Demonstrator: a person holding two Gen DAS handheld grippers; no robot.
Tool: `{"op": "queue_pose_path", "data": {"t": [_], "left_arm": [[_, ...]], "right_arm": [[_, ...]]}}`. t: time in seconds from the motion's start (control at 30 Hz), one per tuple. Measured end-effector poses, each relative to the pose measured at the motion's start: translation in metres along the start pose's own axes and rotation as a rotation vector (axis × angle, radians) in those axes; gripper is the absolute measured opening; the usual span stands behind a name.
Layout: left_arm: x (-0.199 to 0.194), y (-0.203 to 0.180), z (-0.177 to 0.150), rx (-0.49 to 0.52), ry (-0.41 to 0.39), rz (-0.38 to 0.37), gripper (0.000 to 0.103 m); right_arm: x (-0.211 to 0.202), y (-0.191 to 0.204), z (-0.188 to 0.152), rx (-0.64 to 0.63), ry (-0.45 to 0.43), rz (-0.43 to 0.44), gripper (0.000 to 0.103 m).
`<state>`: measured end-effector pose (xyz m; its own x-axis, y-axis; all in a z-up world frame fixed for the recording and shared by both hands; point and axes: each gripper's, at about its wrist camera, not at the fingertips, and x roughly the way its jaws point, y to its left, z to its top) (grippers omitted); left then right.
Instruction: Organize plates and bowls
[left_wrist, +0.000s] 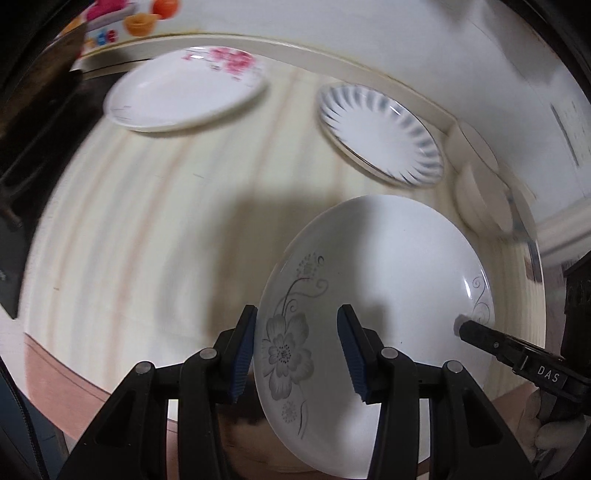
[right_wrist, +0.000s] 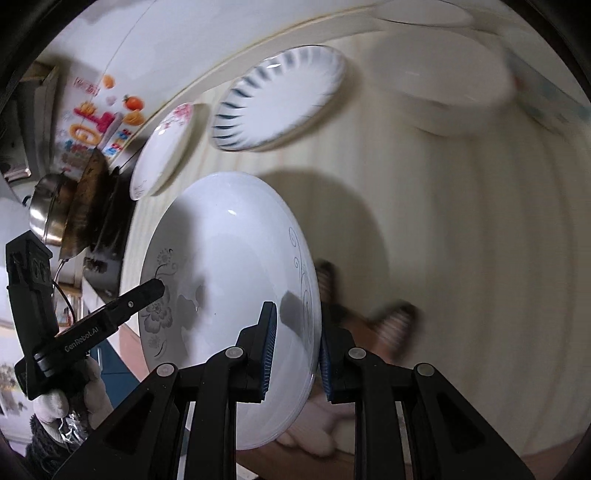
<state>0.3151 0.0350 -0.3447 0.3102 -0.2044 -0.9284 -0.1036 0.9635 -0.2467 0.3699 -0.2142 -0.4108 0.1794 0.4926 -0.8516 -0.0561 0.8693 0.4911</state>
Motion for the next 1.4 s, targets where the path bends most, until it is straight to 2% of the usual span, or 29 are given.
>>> {"op": "queue_pose_path", "data": {"t": [0.13, 0.37, 0.73, 0.87, 0.93, 0.97, 1.03, 1.1, 1.2, 1.27, 1.4], "left_arm": [[0.016, -0.03, -0.009, 0.054, 0.037, -0.017, 0.041], [0.03, -0.058, -0.015, 0.121, 0.063, 0.006, 0.041], [0.037, -0.08, -0.018, 0.201, 0.051, 0.122, 0.041], [0.029, -0.079, -0.019, 0.199, 0.071, 0.116, 0.04], [0.007, -0.079, -0.012, 0.188, 0.033, 0.092, 0.04], [-0.011, -0.075, -0.006, 0.177, -0.008, 0.087, 0.04], [-0.039, -0.064, 0.005, 0.15, -0.069, 0.08, 0.041], [-0.063, -0.045, 0.025, 0.111, -0.12, 0.099, 0.05], [-0.081, -0.004, 0.056, 0.041, -0.183, 0.124, 0.051], [-0.078, 0.026, 0.075, -0.002, -0.189, 0.148, 0.051], [-0.059, 0.098, 0.113, -0.127, -0.193, 0.166, 0.051]], "right_arm": [[-0.012, -0.04, -0.019, 0.063, -0.007, -0.025, 0.023], [-0.018, -0.076, -0.035, 0.133, -0.033, -0.029, 0.023], [-0.018, -0.085, -0.038, 0.136, -0.038, 0.0, 0.023], [-0.017, -0.085, -0.037, 0.153, -0.003, 0.003, 0.023], [-0.024, -0.085, -0.035, 0.169, 0.014, 0.012, 0.024], [-0.036, -0.085, -0.034, 0.174, 0.005, 0.006, 0.024], [-0.058, -0.08, -0.03, 0.166, -0.01, -0.012, 0.033], [-0.081, -0.067, -0.022, 0.15, -0.044, -0.008, 0.042], [-0.1, -0.025, 0.006, 0.103, -0.092, 0.029, 0.056], [-0.092, 0.01, 0.033, 0.065, -0.106, 0.072, 0.057], [-0.041, 0.077, 0.095, 0.021, -0.094, 0.127, 0.057]]}}
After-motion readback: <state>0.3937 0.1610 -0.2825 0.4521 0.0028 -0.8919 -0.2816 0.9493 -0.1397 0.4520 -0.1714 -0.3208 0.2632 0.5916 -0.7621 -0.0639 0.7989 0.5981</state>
